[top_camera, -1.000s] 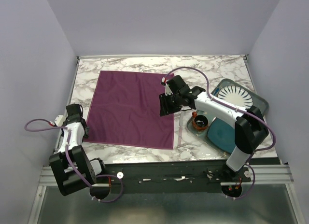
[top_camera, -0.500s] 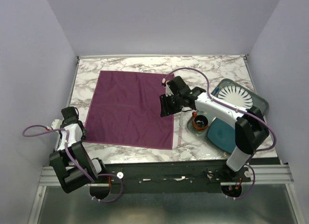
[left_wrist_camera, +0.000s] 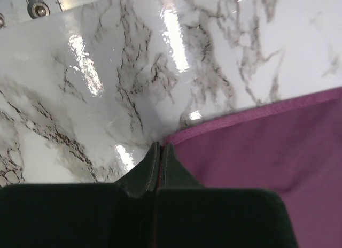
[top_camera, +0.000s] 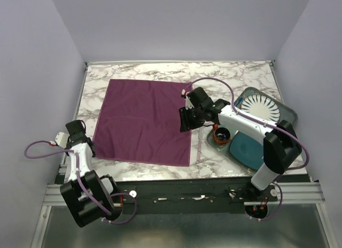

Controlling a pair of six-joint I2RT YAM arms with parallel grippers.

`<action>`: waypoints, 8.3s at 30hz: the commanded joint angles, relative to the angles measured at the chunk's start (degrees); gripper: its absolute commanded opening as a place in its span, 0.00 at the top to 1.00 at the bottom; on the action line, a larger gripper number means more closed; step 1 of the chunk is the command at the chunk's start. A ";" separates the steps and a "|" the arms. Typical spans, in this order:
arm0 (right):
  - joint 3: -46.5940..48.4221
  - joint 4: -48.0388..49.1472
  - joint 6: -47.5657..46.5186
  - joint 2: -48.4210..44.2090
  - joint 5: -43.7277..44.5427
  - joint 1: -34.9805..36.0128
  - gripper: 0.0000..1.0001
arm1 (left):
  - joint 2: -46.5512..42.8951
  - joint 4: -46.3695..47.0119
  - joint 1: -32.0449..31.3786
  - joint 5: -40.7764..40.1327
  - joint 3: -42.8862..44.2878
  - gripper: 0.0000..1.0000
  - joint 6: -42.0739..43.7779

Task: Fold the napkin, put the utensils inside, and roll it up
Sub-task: Fold the napkin

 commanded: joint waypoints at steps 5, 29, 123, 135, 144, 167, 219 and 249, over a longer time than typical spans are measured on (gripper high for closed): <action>-2.51 0.48 -0.26 -3.52 -0.02 -1.15 0.49 | -13.20 -4.80 -2.85 1.61 4.90 1.00 2.32; -9.45 1.27 0.53 -13.01 1.91 -13.28 0.48 | 27.27 7.32 -48.54 -6.12 43.48 1.00 0.64; -10.33 3.03 -0.70 -11.00 1.38 -21.55 0.48 | 72.22 14.01 -60.60 -3.92 92.89 1.00 21.74; -13.58 7.51 1.31 -9.42 -6.08 -21.46 0.48 | 72.83 13.74 -60.68 -3.22 92.28 1.00 23.41; -21.04 15.77 2.72 -7.48 -19.00 -15.41 0.39 | 73.45 13.65 -60.68 -2.25 92.01 1.00 23.15; -36.61 24.56 10.20 -14.25 -19.36 -3.44 0.43 | 73.89 14.18 -60.68 -0.23 91.14 1.00 22.71; -31.08 10.34 5.02 -23.48 -3.20 -1.06 0.17 | 63.91 5.40 -54.82 14.35 97.13 0.35 19.46; -38.90 27.83 7.30 -10.37 -18.83 -0.01 0.69 | 64.75 18.66 -23.24 36.24 65.03 0.80 8.56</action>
